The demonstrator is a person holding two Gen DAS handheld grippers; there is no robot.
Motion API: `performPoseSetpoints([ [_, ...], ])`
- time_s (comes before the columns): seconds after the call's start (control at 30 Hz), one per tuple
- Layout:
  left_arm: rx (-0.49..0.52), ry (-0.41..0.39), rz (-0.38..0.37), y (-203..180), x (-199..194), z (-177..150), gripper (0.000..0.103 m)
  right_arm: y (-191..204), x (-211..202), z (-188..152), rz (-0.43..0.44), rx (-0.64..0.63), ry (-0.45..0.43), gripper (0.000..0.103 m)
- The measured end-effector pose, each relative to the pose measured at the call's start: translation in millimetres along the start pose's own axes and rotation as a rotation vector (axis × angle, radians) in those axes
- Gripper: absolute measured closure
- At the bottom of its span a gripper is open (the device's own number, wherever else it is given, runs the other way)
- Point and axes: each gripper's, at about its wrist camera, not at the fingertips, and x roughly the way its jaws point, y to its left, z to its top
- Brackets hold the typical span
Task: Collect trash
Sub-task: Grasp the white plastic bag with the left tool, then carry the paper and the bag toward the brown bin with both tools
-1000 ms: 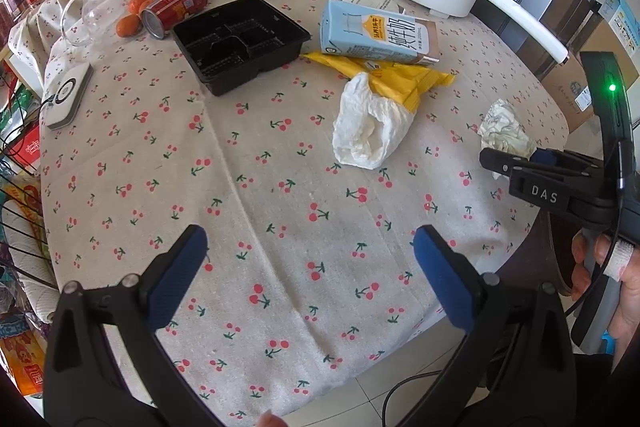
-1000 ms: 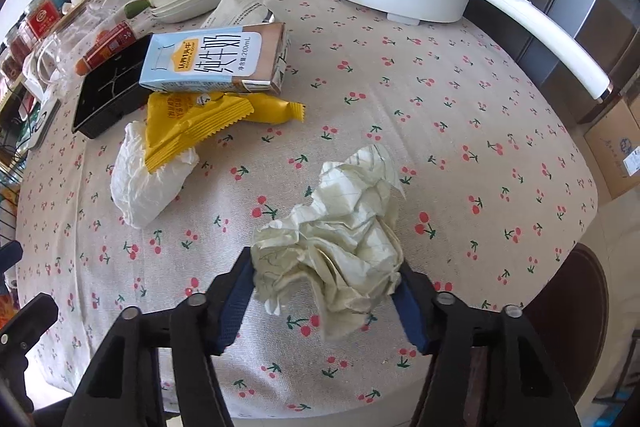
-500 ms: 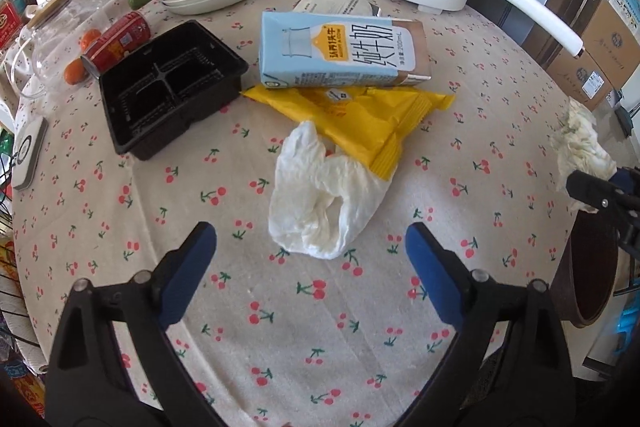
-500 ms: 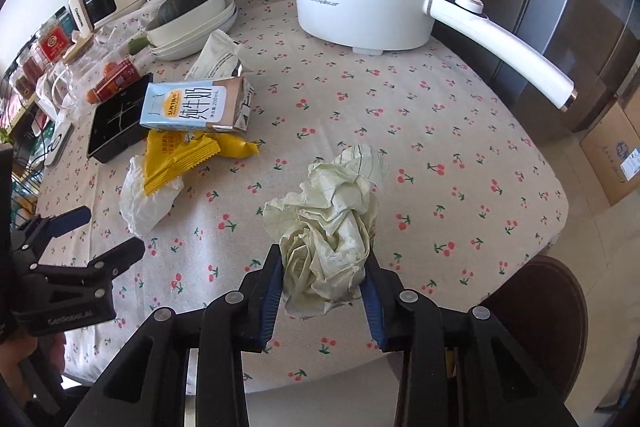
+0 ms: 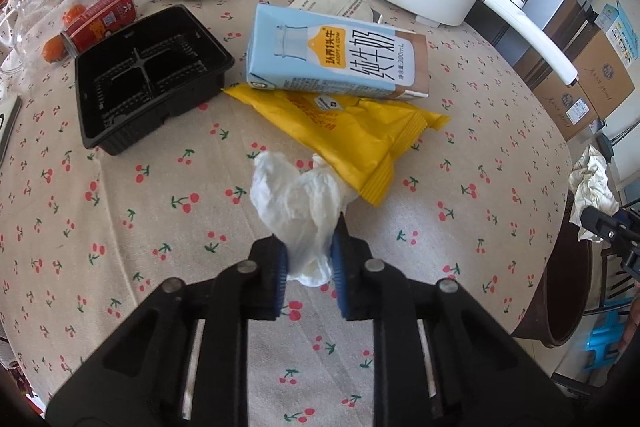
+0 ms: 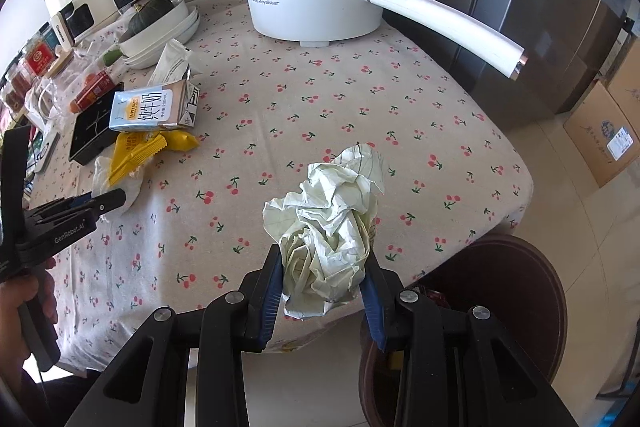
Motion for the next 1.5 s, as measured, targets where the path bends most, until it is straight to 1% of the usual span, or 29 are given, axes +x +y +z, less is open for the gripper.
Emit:
performPoseSetpoints([
  [0.17, -0.045, 0.029, -0.051, 4, -12, -10, 0.088, -6, -13, -3, 0.015, 0.019, -0.019, 0.066],
  [0.27, -0.06, 0.032, -0.082, 3, -21, -16, 0.088, -8, -21, -7, 0.022, 0.017, -0.028, 0.066],
  [0.5, -0.023, 0.005, -0.135, -15, -42, -28, 0.088, -25, -36, -26, 0.012, 0.025, -0.04, 0.066],
  [0.67, 0.018, 0.007, -0.167, -38, -45, -36, 0.088, -55, -43, -44, -0.012, 0.06, -0.035, 0.065],
  [0.83, 0.071, 0.017, -0.197, -70, -41, -43, 0.088, -95, -48, -67, -0.043, 0.123, -0.02, 0.065],
  [1.07, 0.151, 0.04, -0.254, -126, -29, -55, 0.088, -142, -47, -110, -0.087, 0.189, 0.017, 0.065],
  [1.33, 0.309, 0.035, -0.344, -207, -17, -76, 0.088, -192, -45, -159, -0.123, 0.253, 0.059, 0.065],
  [1.5, 0.397, 0.034, -0.388, -249, -6, -87, 0.088, -217, -48, -175, -0.13, 0.296, 0.07, 0.065],
])
